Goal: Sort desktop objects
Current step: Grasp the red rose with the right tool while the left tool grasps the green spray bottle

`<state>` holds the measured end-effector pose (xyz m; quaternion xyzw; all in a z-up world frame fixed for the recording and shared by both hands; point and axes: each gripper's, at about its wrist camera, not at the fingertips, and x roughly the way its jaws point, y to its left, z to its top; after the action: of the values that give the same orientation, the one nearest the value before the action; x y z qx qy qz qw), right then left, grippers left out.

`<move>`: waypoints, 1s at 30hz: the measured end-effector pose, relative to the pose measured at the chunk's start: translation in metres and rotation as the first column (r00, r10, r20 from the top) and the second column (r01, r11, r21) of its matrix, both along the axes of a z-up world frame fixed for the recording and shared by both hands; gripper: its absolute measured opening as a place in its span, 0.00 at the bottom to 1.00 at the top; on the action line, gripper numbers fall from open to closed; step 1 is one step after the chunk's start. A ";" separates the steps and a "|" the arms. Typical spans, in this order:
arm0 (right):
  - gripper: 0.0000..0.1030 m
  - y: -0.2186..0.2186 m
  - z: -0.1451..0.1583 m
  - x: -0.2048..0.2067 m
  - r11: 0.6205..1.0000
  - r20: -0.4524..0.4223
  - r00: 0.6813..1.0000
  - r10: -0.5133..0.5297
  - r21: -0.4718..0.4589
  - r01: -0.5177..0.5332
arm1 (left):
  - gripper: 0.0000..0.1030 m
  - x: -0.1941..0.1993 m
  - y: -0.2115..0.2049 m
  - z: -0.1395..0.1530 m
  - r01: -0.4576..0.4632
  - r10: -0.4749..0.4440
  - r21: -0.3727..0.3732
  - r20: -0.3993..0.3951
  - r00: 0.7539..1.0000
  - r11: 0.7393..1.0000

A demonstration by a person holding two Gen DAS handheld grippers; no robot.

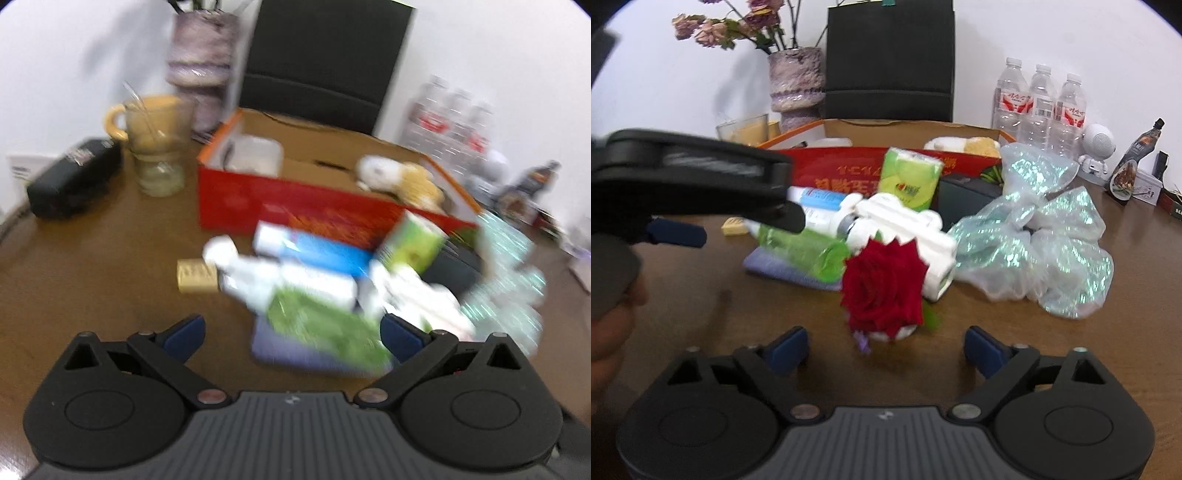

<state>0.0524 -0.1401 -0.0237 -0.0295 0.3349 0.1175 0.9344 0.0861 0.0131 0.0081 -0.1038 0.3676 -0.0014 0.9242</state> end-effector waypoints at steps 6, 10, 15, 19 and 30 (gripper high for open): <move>0.40 -0.013 0.002 0.001 1.000 0.029 0.999 -0.020 0.022 0.019 | 0.85 0.019 0.000 0.003 -0.004 0.003 -0.025 -0.020 1.000 1.000; 0.35 -0.016 0.003 -0.003 0.999 0.032 0.999 -0.021 0.032 0.020 | 0.32 0.005 0.012 0.007 0.058 -0.058 0.011 -0.036 0.998 0.998; 0.35 -0.019 0.003 -0.017 1.000 0.034 0.999 -0.010 0.024 0.010 | 0.47 -0.015 0.035 0.006 0.034 -0.031 0.071 -0.051 0.998 0.997; 0.35 -0.021 0.003 -0.019 0.999 0.032 0.999 -0.021 0.037 0.020 | 0.99 -0.020 0.025 0.028 0.022 -0.015 -0.070 0.092 0.996 0.997; 0.35 -0.028 0.003 -0.019 0.996 0.027 0.999 -0.035 0.081 0.033 | 0.48 0.039 -0.019 0.003 -0.212 0.209 -0.011 -0.100 0.973 0.977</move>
<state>0.0337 -0.1685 -0.0202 0.0123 0.3170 0.1147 0.9414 0.1254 -0.0056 0.0113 -0.1521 0.3994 0.0977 0.8988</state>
